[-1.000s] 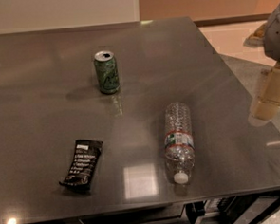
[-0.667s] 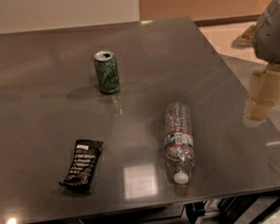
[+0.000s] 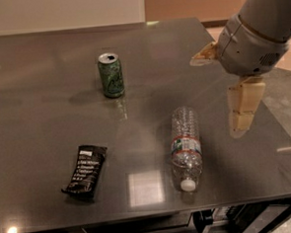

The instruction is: Place water bottle upright

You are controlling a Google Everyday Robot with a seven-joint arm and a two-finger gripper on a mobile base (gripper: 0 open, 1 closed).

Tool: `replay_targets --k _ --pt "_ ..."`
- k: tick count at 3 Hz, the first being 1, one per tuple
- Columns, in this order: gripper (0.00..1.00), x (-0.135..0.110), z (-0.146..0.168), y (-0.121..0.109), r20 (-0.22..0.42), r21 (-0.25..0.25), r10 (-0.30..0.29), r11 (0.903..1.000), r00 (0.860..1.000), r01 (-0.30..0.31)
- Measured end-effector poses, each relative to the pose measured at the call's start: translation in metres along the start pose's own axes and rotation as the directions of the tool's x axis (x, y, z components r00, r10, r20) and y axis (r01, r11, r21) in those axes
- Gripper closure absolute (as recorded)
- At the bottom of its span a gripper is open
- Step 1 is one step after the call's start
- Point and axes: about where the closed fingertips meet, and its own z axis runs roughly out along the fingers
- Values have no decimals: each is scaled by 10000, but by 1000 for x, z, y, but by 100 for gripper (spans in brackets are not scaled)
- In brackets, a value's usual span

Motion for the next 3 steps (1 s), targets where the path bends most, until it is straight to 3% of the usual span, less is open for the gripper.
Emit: replay_targets --k 1,2,3 --pt "0 -21 19 -2 262 -479 -1859 9812 9822 1870" --pt "0 -34 37 2 515 -935 -3678 9238 9285 3712" --pt "0 -41 53 13 708 -1391 -5306 8332 8446 5351"
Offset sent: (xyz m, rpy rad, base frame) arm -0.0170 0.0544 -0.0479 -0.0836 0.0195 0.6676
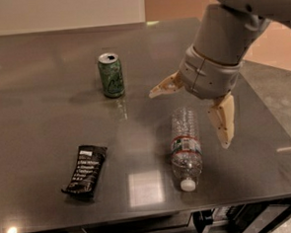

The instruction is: Place water bottle upright

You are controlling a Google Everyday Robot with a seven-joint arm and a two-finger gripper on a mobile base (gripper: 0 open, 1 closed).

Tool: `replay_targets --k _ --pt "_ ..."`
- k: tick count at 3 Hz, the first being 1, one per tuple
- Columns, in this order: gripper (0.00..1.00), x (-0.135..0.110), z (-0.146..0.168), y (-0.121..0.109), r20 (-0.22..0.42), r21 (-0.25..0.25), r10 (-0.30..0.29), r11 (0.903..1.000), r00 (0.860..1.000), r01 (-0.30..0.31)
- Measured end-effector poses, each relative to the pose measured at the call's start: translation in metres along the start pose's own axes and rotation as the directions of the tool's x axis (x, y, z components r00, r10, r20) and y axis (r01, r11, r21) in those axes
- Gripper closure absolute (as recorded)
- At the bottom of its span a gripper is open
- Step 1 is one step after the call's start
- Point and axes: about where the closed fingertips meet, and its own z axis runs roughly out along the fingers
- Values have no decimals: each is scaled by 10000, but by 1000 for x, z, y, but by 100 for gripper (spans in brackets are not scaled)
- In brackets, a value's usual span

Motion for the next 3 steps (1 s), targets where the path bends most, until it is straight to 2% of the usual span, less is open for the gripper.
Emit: replay_targets --k 1,2,3 --pt "0 -10 17 10 16 -516 -1732 9836 9849 1731" --pt "0 -17 32 22 15 -868 -3065 9483 9519 3054" --pt "0 -21 44 30 -143 -948 -4082 9093 9128 4052"
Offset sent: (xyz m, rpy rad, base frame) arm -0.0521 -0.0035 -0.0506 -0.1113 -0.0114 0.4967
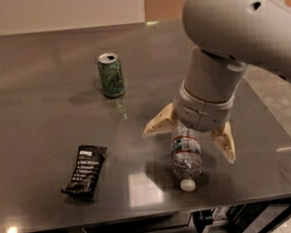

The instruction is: Place water bottle upright

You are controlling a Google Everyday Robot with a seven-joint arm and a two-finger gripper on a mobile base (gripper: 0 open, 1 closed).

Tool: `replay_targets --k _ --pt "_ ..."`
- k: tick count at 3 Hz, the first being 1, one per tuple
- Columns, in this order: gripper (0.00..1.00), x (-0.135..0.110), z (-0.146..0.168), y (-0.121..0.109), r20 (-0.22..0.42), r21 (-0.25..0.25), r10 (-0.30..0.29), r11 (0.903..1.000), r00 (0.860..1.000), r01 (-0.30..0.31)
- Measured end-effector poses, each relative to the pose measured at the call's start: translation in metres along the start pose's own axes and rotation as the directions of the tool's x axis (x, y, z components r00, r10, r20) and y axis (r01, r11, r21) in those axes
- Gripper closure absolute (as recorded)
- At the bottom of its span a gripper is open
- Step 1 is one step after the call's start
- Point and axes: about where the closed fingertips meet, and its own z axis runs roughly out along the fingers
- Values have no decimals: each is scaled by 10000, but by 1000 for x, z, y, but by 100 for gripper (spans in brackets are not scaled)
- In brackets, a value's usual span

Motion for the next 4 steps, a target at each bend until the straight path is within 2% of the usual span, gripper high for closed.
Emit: replay_targets --k 1,3,4 --pt "0 -1 12 1 -312 -21 -615 9981 9976 615" --pt "41 1 24 -2 -668 -609 -1318 9899 9890 1278" --pt "65 3 19 -5 -696 -818 -1361 9881 9883 1303"
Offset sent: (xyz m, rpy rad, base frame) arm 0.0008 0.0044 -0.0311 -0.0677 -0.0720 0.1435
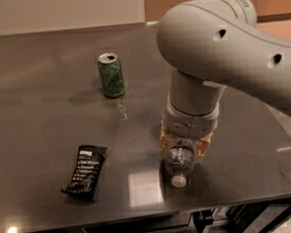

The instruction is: Place water bottle upright

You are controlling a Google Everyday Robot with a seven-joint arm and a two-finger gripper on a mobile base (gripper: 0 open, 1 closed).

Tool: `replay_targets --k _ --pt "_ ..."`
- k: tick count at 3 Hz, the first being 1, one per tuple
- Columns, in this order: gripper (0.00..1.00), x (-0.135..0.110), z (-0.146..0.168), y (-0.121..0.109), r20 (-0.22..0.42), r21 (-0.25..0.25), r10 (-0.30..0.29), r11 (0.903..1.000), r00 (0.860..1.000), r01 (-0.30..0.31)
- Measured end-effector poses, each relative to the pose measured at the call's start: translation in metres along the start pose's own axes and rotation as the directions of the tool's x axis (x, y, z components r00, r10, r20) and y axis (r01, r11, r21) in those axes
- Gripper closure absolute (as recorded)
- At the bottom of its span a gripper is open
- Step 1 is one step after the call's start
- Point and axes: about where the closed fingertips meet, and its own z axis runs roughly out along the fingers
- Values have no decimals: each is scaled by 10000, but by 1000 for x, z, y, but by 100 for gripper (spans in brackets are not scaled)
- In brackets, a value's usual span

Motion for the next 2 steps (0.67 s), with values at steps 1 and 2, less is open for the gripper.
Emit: replay_targets --k 1,2 --pt "88 2 -18 -9 278 60 691 9976 9972 -693" --pt "100 2 -45 -23 1092 222 2057 9776 9725 -2093"
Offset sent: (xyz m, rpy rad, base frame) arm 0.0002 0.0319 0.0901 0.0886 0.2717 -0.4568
